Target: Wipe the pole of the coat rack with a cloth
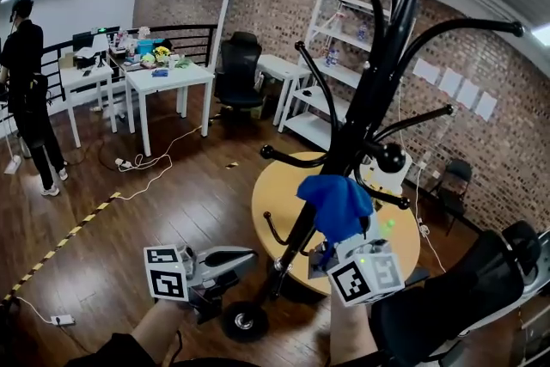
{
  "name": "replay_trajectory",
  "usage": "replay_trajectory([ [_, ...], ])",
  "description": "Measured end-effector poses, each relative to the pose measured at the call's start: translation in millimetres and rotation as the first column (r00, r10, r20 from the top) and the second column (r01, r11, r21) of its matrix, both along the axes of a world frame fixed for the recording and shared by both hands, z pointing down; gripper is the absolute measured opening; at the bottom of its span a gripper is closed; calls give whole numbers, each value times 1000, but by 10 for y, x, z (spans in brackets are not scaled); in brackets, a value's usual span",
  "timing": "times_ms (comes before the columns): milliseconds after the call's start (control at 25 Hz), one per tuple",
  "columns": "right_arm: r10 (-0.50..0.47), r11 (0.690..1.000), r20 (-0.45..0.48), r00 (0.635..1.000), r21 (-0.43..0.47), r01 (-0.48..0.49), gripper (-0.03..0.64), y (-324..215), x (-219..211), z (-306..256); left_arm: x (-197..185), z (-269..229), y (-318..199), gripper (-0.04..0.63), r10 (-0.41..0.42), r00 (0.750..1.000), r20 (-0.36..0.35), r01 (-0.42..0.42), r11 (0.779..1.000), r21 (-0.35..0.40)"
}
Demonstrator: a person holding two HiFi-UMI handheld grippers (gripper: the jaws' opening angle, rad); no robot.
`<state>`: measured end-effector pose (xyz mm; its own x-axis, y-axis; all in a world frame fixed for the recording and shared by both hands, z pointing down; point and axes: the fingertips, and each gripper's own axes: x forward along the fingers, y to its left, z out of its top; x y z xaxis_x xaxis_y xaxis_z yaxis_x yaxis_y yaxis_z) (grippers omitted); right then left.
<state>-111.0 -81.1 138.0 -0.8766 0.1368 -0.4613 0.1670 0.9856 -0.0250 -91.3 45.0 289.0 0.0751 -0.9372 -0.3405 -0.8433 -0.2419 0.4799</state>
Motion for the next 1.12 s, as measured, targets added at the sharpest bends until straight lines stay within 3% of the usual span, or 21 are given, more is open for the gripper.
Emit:
replay_trajectory([
  [240, 16, 995, -2, 1000, -96, -16, 26, 11, -13, -90, -2, -139, 0, 3, 24, 999, 35, -25, 1000, 14],
  [400, 35, 995, 91, 995, -95, -26, 26, 115, 101, -451, 7, -201, 29, 3, 40, 998, 50, -42, 999, 24],
  [680, -51, 999, 235, 971, 28, 46, 26, 512, 592, -1045, -15, -260, 116, 3, 39, 997, 64, -41, 998, 40],
  [920, -169, 980, 372, 913, 162, 116, 26, 958, 1164, -1372, 8, -308, 114, 3, 48, 996, 74, -51, 998, 44],
  [1120, -117, 981, 385, 915, 190, 46, 26, 891, 1072, -1343, 36, -294, 122, 3, 49, 996, 72, -53, 997, 49],
])
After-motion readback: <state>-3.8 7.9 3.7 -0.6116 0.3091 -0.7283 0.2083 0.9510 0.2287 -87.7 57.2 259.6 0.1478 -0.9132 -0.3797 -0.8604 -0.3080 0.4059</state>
